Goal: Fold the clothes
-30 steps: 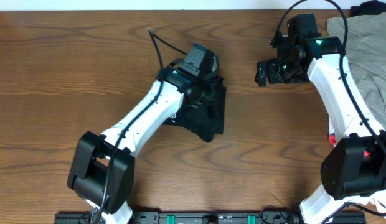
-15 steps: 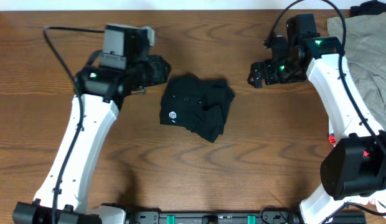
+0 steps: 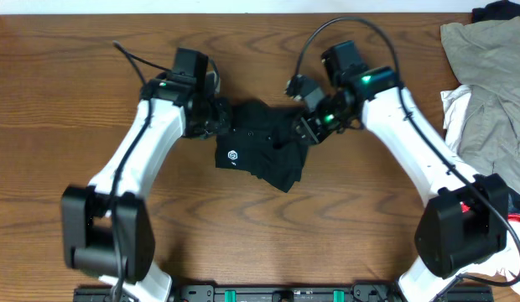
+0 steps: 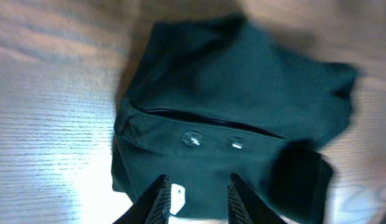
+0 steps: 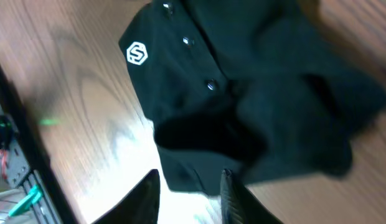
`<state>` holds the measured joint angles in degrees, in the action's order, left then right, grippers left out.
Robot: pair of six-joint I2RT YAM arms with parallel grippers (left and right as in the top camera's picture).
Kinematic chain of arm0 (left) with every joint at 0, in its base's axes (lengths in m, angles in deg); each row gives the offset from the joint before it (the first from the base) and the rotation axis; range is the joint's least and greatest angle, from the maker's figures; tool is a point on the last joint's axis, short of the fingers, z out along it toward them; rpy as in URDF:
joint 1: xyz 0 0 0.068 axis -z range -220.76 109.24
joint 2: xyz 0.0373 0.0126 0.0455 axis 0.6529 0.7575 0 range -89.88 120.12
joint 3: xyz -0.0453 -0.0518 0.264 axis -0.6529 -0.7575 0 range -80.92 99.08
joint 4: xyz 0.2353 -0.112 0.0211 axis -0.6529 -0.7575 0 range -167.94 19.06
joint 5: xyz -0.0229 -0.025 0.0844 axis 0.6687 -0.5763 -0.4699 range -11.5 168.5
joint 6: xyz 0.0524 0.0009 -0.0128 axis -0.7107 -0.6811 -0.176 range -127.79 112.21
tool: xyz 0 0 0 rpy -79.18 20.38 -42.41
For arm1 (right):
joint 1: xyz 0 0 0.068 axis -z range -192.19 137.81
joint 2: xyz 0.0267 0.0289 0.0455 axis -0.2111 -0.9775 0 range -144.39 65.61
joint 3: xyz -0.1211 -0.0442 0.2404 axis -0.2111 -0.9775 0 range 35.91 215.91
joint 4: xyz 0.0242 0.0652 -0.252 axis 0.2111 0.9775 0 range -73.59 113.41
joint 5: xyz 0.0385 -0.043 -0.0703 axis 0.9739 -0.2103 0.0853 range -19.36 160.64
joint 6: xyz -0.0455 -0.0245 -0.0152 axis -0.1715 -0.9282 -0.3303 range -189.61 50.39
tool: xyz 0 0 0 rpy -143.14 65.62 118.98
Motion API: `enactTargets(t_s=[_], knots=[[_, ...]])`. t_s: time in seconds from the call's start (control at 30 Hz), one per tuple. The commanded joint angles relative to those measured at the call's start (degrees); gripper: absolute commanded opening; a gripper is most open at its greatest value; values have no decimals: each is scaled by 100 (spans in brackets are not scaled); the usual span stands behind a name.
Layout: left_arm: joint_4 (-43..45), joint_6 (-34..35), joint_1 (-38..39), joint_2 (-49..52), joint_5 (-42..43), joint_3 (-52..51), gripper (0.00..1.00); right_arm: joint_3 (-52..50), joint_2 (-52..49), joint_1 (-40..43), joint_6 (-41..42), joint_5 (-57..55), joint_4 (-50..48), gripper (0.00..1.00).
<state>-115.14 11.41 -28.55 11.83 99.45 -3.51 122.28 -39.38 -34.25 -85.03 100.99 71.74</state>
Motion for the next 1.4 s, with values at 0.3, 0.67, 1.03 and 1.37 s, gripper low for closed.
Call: enactTargets(t_s=[0.3,0.67,1.03,1.37], knots=[[120,-114,13,516,411,-48,32,-527,-15,-160,599,-144,-2317,31],[275,-114,15,540,411,-48,34,-702,-885,-157,728,-146,-3115,31],[796,-107,59,562,374,-59,47,-693,-2046,9,1250,-723,-3526,70],[1088,-63,354,562,197,-59,47,-590,-1443,188,1237,-616,-3110,88]])
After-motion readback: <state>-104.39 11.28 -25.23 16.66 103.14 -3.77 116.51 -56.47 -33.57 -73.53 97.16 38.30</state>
